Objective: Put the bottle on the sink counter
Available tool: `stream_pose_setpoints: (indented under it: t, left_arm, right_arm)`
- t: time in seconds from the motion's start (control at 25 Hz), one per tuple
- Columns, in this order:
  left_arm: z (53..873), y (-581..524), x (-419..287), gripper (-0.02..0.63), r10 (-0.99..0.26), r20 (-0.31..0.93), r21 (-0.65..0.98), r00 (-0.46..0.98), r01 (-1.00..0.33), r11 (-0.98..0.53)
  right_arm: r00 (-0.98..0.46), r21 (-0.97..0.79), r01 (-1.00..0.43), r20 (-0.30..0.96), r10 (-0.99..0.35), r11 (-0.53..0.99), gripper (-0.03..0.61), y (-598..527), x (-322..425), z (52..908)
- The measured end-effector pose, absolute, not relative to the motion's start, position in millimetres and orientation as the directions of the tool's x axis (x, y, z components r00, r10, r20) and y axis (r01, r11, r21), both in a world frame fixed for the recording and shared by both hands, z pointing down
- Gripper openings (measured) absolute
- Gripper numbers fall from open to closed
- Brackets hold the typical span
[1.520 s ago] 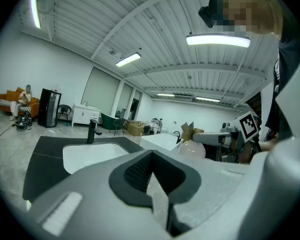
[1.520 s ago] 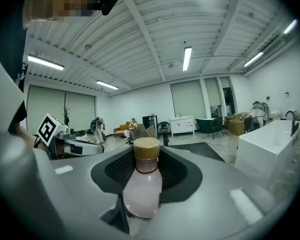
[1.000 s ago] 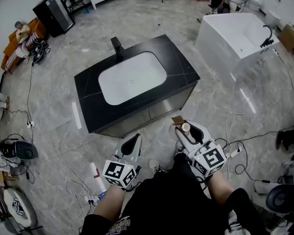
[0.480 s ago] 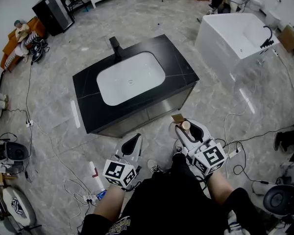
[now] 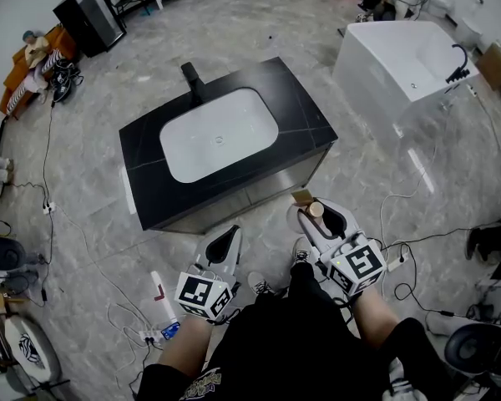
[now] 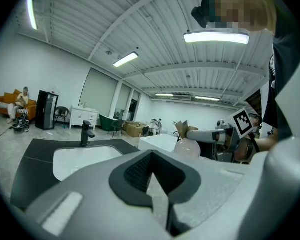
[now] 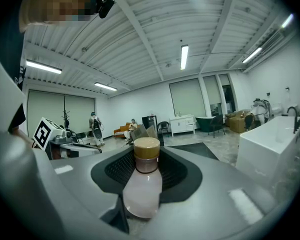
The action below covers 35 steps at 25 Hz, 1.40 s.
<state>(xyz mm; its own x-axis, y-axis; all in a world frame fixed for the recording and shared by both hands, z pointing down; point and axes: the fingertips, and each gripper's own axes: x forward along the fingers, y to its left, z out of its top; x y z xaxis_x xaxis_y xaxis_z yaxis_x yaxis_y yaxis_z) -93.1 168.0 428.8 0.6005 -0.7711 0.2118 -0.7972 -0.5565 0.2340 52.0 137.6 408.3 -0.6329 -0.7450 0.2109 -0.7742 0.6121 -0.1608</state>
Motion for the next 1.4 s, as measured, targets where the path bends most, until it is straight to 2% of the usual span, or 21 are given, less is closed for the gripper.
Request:
stream_pose_setpoints:
  t: [1.4]
  left_arm:
    - [418.2, 56.0, 1.9, 0.000, -0.854, 0.183, 0.225, 0.487, -0.867, -0.445]
  right_arm:
    - [-0.720, -0.149, -0.694, 0.159, -0.676, 0.704, 0.166, -12.9, 139.8, 394.4]
